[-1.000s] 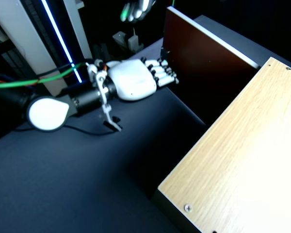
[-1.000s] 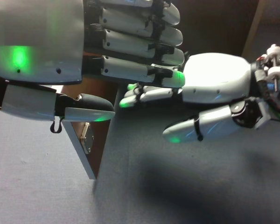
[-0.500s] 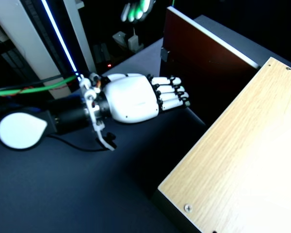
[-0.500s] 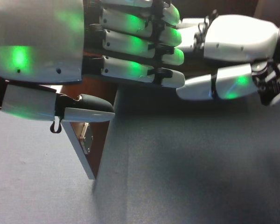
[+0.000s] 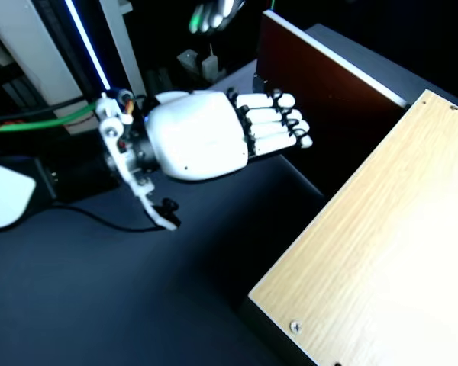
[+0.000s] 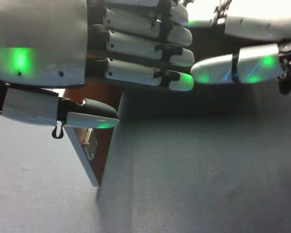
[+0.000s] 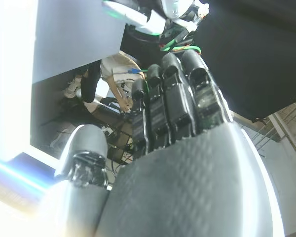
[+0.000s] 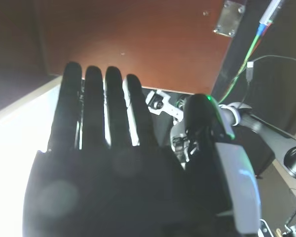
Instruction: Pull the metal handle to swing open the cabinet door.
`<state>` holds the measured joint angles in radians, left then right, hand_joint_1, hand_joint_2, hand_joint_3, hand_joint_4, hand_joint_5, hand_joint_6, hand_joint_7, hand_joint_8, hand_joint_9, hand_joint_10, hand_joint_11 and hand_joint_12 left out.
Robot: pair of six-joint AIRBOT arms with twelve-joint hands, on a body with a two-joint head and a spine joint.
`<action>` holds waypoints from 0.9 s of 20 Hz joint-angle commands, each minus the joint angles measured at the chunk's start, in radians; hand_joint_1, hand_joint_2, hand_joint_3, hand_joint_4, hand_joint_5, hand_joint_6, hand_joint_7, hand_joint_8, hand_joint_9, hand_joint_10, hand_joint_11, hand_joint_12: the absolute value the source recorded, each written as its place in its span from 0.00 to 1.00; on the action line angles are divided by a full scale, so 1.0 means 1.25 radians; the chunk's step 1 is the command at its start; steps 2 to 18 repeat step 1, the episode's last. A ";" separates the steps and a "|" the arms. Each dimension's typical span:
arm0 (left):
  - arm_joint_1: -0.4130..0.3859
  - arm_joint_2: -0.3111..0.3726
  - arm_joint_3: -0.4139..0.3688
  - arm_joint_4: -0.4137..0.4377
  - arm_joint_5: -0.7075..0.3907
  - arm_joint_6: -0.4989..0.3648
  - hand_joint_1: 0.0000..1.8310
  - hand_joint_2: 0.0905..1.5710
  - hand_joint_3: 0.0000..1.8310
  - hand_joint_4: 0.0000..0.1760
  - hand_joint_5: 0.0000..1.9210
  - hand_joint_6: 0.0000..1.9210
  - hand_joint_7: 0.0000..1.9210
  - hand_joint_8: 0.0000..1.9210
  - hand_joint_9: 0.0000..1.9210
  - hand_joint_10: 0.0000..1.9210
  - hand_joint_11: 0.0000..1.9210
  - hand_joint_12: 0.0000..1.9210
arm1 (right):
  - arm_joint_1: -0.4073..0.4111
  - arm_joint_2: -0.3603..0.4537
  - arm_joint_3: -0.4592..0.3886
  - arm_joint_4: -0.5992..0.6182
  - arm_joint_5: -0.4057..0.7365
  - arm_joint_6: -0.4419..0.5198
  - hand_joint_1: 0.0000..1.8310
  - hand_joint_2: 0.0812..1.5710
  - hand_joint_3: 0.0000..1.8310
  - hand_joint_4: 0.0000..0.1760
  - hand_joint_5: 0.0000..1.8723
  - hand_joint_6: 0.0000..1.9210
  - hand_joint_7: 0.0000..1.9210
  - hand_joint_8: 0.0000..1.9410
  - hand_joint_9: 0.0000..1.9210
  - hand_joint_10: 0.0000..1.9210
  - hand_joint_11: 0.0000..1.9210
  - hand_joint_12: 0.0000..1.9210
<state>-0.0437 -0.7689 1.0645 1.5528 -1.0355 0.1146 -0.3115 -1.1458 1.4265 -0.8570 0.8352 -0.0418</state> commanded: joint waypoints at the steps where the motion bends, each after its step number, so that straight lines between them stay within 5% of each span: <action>1: -0.005 0.005 0.000 -0.077 -0.015 0.005 0.00 0.99 0.02 0.00 0.16 0.00 0.17 0.00 0.16 0.00 0.00 0.34 | 0.010 0.009 -0.006 0.043 0.068 0.004 0.00 0.89 0.00 0.06 0.09 0.00 0.08 0.00 0.06 0.00 0.00 0.17; 18: -0.005 0.005 0.000 -0.077 -0.015 0.005 0.00 0.99 0.02 0.00 0.16 0.00 0.17 0.00 0.16 0.00 0.00 0.34 | 0.010 0.009 -0.006 0.043 0.068 0.004 0.00 0.89 0.00 0.06 0.09 0.00 0.08 0.00 0.06 0.00 0.00 0.17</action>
